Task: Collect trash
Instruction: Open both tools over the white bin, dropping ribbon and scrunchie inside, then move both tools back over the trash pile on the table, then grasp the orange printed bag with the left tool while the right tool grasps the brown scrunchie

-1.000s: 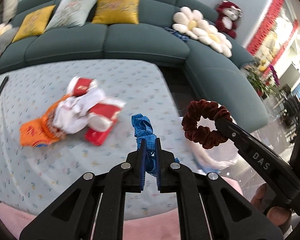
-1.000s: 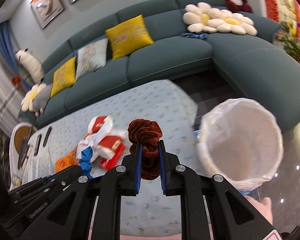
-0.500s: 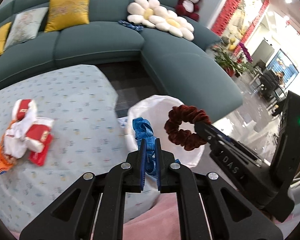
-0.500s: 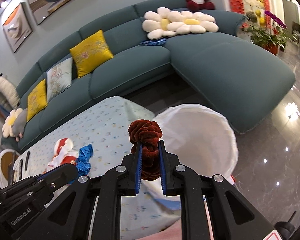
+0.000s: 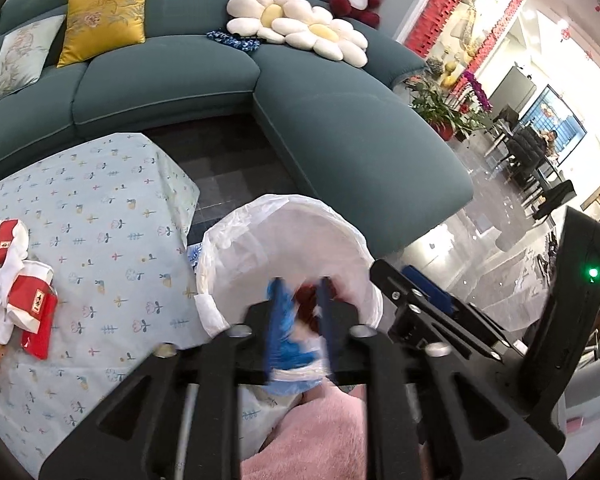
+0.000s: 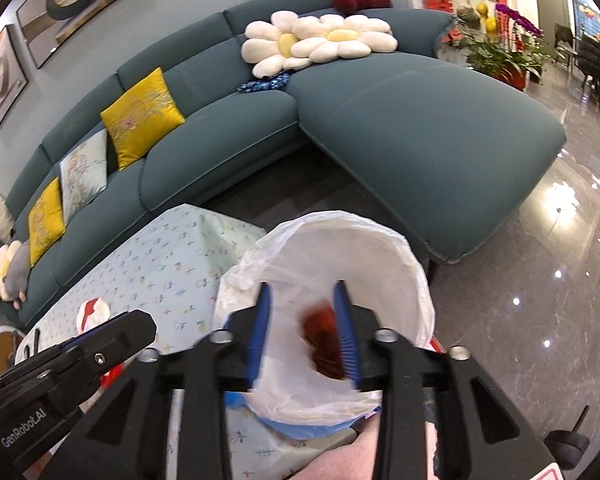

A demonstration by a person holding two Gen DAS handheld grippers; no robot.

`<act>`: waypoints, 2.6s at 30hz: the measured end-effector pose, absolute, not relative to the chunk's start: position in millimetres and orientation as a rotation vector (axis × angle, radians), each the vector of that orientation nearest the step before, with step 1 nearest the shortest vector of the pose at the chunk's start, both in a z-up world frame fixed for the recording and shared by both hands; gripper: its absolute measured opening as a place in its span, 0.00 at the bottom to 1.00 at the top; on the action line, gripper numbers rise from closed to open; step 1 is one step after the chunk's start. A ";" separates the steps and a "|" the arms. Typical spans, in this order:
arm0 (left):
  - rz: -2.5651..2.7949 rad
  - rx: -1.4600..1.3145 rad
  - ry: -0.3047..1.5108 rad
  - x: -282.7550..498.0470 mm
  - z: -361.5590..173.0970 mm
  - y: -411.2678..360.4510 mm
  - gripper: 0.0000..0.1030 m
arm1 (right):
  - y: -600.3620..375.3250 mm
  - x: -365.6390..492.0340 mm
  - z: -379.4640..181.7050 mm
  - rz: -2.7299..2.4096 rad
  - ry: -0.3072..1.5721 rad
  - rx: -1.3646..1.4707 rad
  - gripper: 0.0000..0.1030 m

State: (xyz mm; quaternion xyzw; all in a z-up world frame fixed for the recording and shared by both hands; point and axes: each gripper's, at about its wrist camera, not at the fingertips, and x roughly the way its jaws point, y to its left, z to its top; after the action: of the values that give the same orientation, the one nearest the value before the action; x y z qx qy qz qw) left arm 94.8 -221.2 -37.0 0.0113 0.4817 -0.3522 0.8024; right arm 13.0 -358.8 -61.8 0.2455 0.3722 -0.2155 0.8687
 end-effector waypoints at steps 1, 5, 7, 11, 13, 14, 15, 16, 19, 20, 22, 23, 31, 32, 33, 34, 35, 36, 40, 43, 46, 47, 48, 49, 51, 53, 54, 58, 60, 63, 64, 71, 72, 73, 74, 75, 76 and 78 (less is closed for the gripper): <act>-0.739 0.021 1.042 95.5 -37.3 -220.6 0.45 | -359.9 11.7 -61.2 -0.455 0.776 0.514 0.39; -0.699 -0.002 1.041 98.0 -36.0 -210.7 0.56 | -361.5 8.7 -58.6 -0.464 0.772 0.509 0.43; -0.683 0.002 1.035 98.5 -34.1 -205.0 0.56 | -358.8 7.5 -56.4 -0.464 0.771 0.499 0.45; -0.644 -0.004 1.018 99.1 -29.7 -186.9 0.56 | -347.0 6.3 -50.6 -0.451 0.767 0.487 0.49; -0.622 -0.016 1.012 100.7 -27.8 -175.6 0.57 | -340.3 6.8 -47.2 -0.441 0.762 0.484 0.51; -0.612 -0.023 1.010 100.8 -27.3 -169.7 0.57 | -336.3 7.9 -45.7 -0.435 0.762 0.480 0.52; -0.597 -0.033 1.006 101.1 -26.2 -160.9 0.58 | -330.7 9.1 -44.0 -0.427 0.764 0.471 0.52; -0.585 -0.038 1.003 101.3 -25.6 -154.6 0.58 | -325.9 10.8 -43.0 -0.420 0.765 0.465 0.52; -0.557 -0.046 0.994 101.2 -22.9 -139.0 0.58 | -307.9 15.0 -38.2 -0.393 0.766 0.442 0.52; -0.545 -0.049 0.990 101.4 -21.5 -131.7 0.58 | -301.2 16.5 -36.7 -0.383 0.767 0.434 0.53; -0.528 -0.051 0.978 101.0 -19.4 -121.4 0.59 | -289.5 18.9 -33.6 -0.367 0.769 0.418 0.54; -0.512 -0.054 0.971 101.3 -18.0 -113.7 0.62 | -282.8 20.5 -31.8 -0.358 0.769 0.408 0.55; -0.409 -0.106 0.957 106.8 -16.5 -59.2 0.68 | -236.4 32.9 -23.4 -0.293 0.786 0.358 0.56; -0.399 -0.112 0.957 107.3 -17.2 -53.4 0.68 | -231.6 34.2 -23.4 -0.286 0.789 0.354 0.56; -0.382 -0.124 0.956 109.0 -17.7 -42.3 0.70 | -226.4 35.9 -23.0 -0.279 0.792 0.349 0.56; -0.371 -0.129 0.955 109.5 -18.3 -36.6 0.71 | -218.5 37.9 -23.1 -0.268 0.796 0.341 0.56; -0.358 -0.136 0.953 110.2 -18.7 -29.0 0.72 | -213.1 39.5 -23.2 -0.261 0.799 0.335 0.56; -0.343 -0.144 0.950 111.1 -19.1 -19.7 0.73 | -206.9 41.4 -23.3 -0.252 0.802 0.328 0.56; -0.287 -0.172 0.956 115.2 -24.5 13.1 0.74 | -185.3 48.4 -25.1 -0.223 0.819 0.307 0.56; -0.234 -0.211 0.971 118.7 -33.4 42.4 0.75 | -167.9 53.8 -29.1 -0.199 0.835 0.294 0.56; -0.191 -0.243 0.987 121.7 -41.9 66.8 0.75 | -148.3 59.9 -33.3 -0.172 0.851 0.275 0.56; -0.177 -0.253 0.991 123.1 -44.8 75.4 0.75 | -143.9 63.1 -34.7 -0.166 0.855 0.270 0.56; -0.160 -0.264 0.996 124.2 -48.3 85.3 0.75 | -138.0 65.2 -36.0 -0.158 0.860 0.263 0.56; -0.146 -0.274 1.002 125.0 -51.5 92.9 0.75 | -131.3 68.1 -37.8 -0.148 0.867 0.256 0.56; -0.122 -0.302 1.020 127.9 -58.5 109.1 0.75 | -120.7 73.4 -41.5 -0.130 0.881 0.247 0.56; -0.098 -0.328 1.034 129.5 -65.5 123.8 0.75 | -108.2 78.7 -47.3 -0.111 0.898 0.241 0.56; -0.080 -0.339 1.040 130.8 -69.8 133.1 0.75 | -102.5 81.5 -50.3 -0.103 0.907 0.239 0.56; -0.032 -0.356 1.056 134.1 -83.4 155.5 0.75 | -84.2 92.1 -60.6 -0.076 0.940 0.225 0.56; -0.003 -0.374 1.072 137.5 -92.6 170.0 0.75 | -74.2 97.5 -66.7 -0.063 0.957 0.214 0.56; 0.040 -0.403 1.102 142.9 -108.9 190.1 0.75 | -61.0 105.7 -75.9 -0.044 0.982 0.207 0.56; 0.051 -0.411 1.111 144.5 -113.2 195.4 0.75 | -57.2 108.6 -78.3 -0.039 0.989 0.206 0.56; 0.083 -0.486 1.156 160.3 -140.9 221.5 0.75 | -26.3 135.6 -94.7 0.010 1.036 0.198 0.56; 0.082 -0.491 1.162 164.0 -144.4 223.0 0.75 | -21.5 139.5 -96.7 0.016 1.041 0.196 0.56; 0.082 -0.496 1.164 166.4 -146.8 224.4 0.75 | -15.8 144.0 -99.0 0.024 1.047 0.194 0.56; 0.081 -0.501 1.166 169.3 -148.5 225.5 0.74 | -10.7 148.0 -100.9 0.033 1.052 0.193 0.56; 0.080 -0.509 1.165 172.1 -150.6 227.0 0.71 | -7.1 150.6 -102.3 0.039 1.056 0.191 0.56; 0.078 -0.516 1.166 174.3 -152.0 228.0 0.68 | -1.7 154.8 -104.6 0.050 1.061 0.189 0.56; 0.061 -0.534 1.180 179.8 -157.3 230.1 0.56 | 6.7 161.4 -109.0 0.063 1.071 0.185 0.56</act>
State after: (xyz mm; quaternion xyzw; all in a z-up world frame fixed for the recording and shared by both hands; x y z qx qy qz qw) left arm 179.8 230.1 -157.3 -0.2486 0.5494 0.0284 0.7972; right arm 161.4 6.7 -109.0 0.0882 0.5094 0.0301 0.8555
